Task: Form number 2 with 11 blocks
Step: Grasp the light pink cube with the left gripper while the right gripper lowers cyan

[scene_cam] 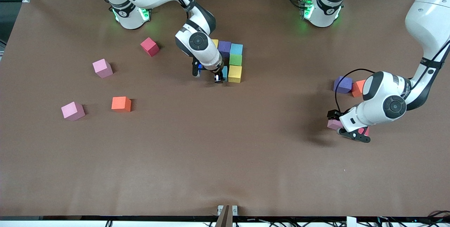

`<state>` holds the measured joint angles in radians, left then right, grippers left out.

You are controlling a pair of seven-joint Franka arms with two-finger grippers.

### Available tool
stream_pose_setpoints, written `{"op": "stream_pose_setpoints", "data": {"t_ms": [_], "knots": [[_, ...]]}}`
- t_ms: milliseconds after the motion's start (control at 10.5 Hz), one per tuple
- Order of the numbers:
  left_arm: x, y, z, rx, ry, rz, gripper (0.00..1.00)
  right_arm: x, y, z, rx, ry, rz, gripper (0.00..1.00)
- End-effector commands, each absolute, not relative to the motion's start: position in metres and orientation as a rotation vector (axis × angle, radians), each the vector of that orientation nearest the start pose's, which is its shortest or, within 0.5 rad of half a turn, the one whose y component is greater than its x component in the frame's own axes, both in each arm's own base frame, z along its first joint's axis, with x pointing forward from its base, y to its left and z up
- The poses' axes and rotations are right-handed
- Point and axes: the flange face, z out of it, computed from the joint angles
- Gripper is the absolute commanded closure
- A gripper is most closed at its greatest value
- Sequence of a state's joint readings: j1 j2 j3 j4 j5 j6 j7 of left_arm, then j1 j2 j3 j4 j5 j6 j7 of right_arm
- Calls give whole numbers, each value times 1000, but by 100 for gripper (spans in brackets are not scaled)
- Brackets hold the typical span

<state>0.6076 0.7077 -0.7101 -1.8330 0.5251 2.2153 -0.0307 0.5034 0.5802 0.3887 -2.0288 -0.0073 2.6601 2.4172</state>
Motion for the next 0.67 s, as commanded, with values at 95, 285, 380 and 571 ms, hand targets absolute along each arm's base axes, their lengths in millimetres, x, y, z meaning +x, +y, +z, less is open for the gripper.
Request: {"op": "stream_pose_setpoints", "data": {"t_ms": [95, 285, 380, 571], "knots": [[630, -18, 207, -3140, 487, 153, 14, 388, 480, 175, -2129, 2180, 307, 0], [630, -17, 204, -3126, 506, 148, 18, 390, 481, 177, -2125, 2180, 307, 0], [630, -16, 203, -3122, 509, 145, 19, 390, 481, 178, -2135, 2185, 304, 0], [630, -16, 203, -3122, 509, 145, 21, 388, 481, 179, -2217, 2179, 267, 0]]}}
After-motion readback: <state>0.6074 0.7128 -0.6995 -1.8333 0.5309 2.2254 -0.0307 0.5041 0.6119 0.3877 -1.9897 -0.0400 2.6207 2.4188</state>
